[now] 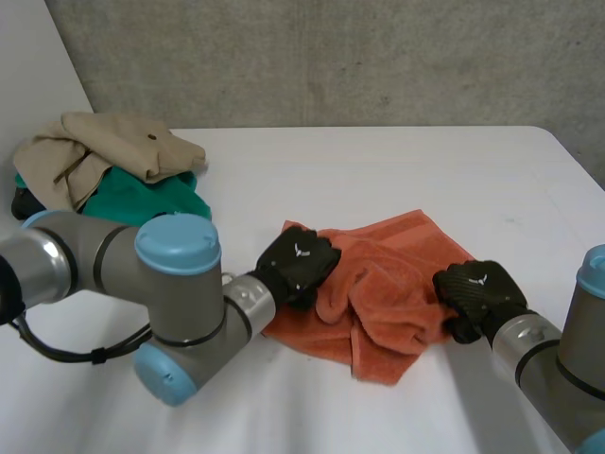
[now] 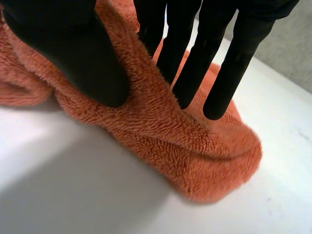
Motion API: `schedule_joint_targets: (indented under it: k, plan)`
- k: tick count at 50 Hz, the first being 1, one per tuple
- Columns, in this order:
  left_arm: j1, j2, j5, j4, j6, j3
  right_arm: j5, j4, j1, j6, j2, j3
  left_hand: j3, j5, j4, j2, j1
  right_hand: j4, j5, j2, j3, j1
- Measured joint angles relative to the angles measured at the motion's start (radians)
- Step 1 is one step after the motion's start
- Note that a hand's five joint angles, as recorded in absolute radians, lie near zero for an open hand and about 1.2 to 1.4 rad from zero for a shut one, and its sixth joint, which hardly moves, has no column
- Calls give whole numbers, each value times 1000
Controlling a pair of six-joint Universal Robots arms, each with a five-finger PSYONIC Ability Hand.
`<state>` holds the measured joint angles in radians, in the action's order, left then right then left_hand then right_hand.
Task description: Fold the laundry.
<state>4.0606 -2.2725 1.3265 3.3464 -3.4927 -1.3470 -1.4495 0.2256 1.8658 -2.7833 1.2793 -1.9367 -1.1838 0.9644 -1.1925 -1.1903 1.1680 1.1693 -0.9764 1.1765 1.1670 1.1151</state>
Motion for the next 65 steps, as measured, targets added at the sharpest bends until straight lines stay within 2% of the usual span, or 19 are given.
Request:
schedule_joint_targets:
  k: [10,17,21,23,24,27,32,36,37,39,41,44,47,52,59,61,65]
  plan:
    - [-4,-15,115,2,75,123,-5,36,-9,16,68,74,-3,0,-3,-3,0,22,-6,3,14,0]
    - [4,225,163,18,128,89,23,-35,-14,63,248,258,-4,0,-5,-4,0,23,-6,3,18,0]
    - [7,359,164,38,166,37,76,-105,-13,86,277,386,-4,0,-7,-4,0,23,-6,3,19,0]
    - [8,375,163,42,171,29,87,-117,-13,90,275,408,-4,0,-7,-4,0,23,-6,3,19,0]
    - [9,445,160,57,187,-22,149,-160,-12,106,234,513,-4,0,-7,-5,0,24,-13,3,21,0]
    - [9,488,158,75,194,-80,213,-184,-8,121,142,623,-4,0,-7,-5,0,25,-13,3,22,0]
    - [6,490,165,104,191,-154,272,-182,0,135,-48,781,-4,0,-7,-5,0,-31,20,-48,-33,-21]
    - [7,467,179,118,188,-181,268,-163,9,144,-197,879,-4,0,-7,-5,0,-528,527,-577,-528,-518]
    - [7,459,187,121,187,-186,254,-154,16,147,-247,911,-5,0,-7,-5,0,-744,749,-778,-745,-717]
    - [8,449,199,124,186,-187,208,-146,29,148,-302,947,-8,0,-7,-6,0,-919,908,-946,-920,-881]
    - [9,444,209,125,185,-184,150,-143,40,142,-328,964,-8,0,-7,-6,0,-955,930,-967,-956,-894]
    - [10,444,219,124,184,-174,44,-148,53,108,-323,958,-8,0,-8,-6,0,-957,930,-967,-957,-894]
    - [10,456,225,120,184,-160,-69,-187,57,29,-250,902,-8,0,-8,-6,0,-957,930,-967,-957,-894]
    - [9,495,226,118,183,-135,-143,-339,40,-160,-82,742,-8,0,-8,-7,0,-957,930,-967,-957,-894]
    - [9,529,225,116,183,-95,-78,-466,-11,-354,29,458,-8,16,-8,-7,0,-957,930,-967,-957,-894]
    - [7,534,224,115,184,-76,-25,-443,-25,-394,42,333,-8,16,-8,-7,0,-957,930,-967,-957,-894]
    - [4,538,224,114,184,-47,26,-330,-25,-430,31,210,-8,16,-8,-7,0,-957,930,-967,-957,-894]
